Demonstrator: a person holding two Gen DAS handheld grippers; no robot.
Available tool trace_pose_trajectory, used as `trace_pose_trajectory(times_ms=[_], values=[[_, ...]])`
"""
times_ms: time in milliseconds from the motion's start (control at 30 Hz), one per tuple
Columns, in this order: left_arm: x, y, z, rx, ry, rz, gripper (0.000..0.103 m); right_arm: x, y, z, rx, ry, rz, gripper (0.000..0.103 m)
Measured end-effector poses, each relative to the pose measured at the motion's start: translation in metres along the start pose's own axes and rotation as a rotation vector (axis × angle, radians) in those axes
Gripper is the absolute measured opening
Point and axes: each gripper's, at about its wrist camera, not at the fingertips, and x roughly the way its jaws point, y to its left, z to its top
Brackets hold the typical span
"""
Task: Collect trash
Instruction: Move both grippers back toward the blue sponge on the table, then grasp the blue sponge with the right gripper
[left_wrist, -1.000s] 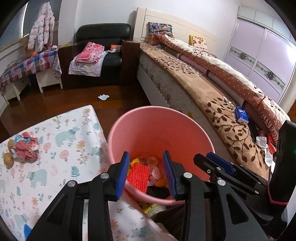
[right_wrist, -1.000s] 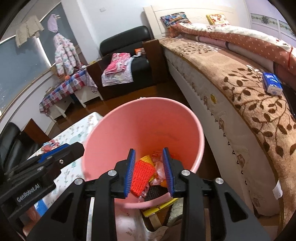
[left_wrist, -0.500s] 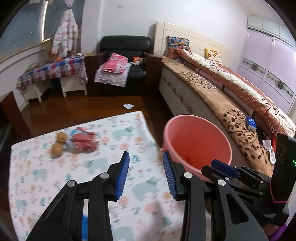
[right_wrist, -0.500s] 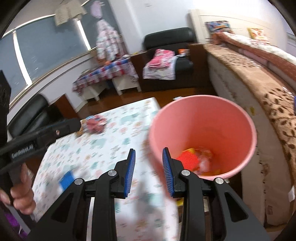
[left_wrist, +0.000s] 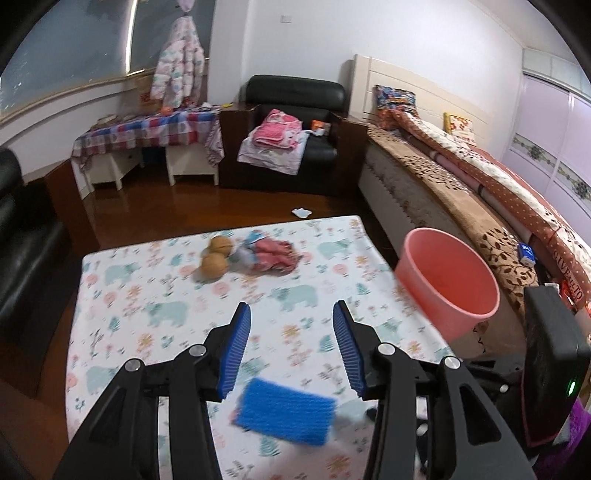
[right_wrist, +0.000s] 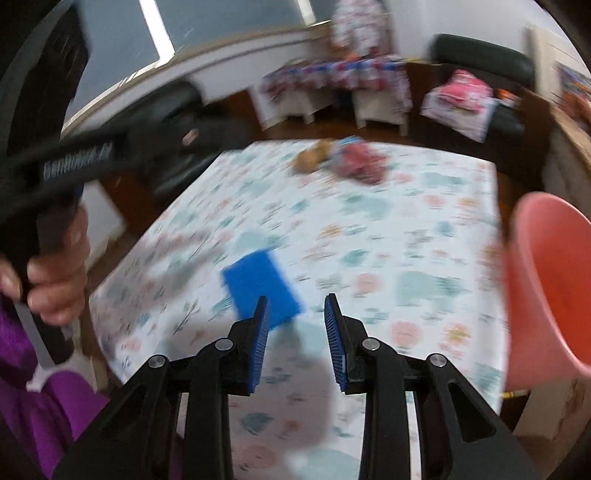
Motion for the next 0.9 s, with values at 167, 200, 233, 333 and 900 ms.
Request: trace_pose_trajectory(times_ms=[167, 200, 233, 333, 900], values=[[-0.002, 0.023, -0.008, -0.045, 0.008, 0.003, 0.046, 0.031, 0.041, 0.008, -0.156, 0.070, 0.015, 0.032], [-0.002, 0.026, -0.009, -0.050, 0.008, 0.002, 0.046, 0.038, 0.046, 0.010, -0.184, 0.083, 0.013, 0.032], [-0.003, 0.031, -0.010, -0.058, 0.007, 0.001, 0.045, 0.046, 0.052, 0.011, -0.214, 0.099, 0.004, 0.032], [-0.002, 0.041, -0.011, -0.082, 0.011, 0.001, 0.046, 0.061, 0.057, 0.013, -0.253, 0.130, -0.014, 0.032], [0.009, 0.059, -0.020, -0.124, 0.036, 0.013, 0.046, 0.057, 0.012, 0.025, -0.034, 0.034, -0.033, 0.007]])
